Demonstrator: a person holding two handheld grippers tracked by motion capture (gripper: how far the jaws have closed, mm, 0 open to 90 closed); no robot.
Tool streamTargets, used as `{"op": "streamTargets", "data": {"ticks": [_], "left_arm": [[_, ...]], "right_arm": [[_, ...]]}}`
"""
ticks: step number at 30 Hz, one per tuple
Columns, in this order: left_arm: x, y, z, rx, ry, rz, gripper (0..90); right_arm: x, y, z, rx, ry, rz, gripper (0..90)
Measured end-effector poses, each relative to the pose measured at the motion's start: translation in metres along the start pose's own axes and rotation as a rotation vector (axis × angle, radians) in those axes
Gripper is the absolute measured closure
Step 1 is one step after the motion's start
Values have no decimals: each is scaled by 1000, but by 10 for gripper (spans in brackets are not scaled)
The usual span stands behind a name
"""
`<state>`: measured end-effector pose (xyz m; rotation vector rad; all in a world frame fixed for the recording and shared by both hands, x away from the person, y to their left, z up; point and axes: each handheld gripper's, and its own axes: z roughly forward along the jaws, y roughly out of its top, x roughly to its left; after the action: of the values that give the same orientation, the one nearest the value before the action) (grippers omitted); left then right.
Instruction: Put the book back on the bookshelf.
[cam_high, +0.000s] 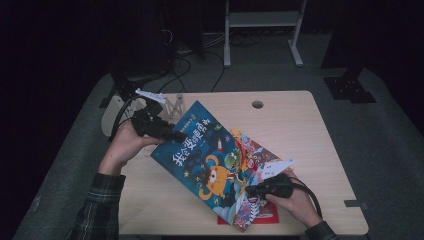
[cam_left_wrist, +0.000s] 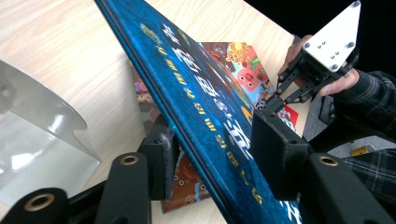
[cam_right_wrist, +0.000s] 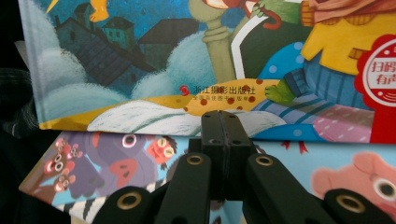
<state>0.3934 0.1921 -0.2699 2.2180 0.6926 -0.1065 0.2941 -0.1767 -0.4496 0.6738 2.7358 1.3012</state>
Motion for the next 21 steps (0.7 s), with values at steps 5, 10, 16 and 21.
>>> {"op": "streamTargets", "data": {"ticks": [5,10,16,21], "left_arm": [[-2,15,-2,8,8,6,587],[-5,28,-2,15,9,5,625],[-6,40,-4,27,7,-8,678],[-8,49,-7,34,5,2,707]], "right_arm": [[2,4,6,-5,1,-5,891],[3,7,11,-15,-3,-12,892],[5,10,16,-24,-15,-13,892],[8,14,22,-36,-25,-12,891]]}}
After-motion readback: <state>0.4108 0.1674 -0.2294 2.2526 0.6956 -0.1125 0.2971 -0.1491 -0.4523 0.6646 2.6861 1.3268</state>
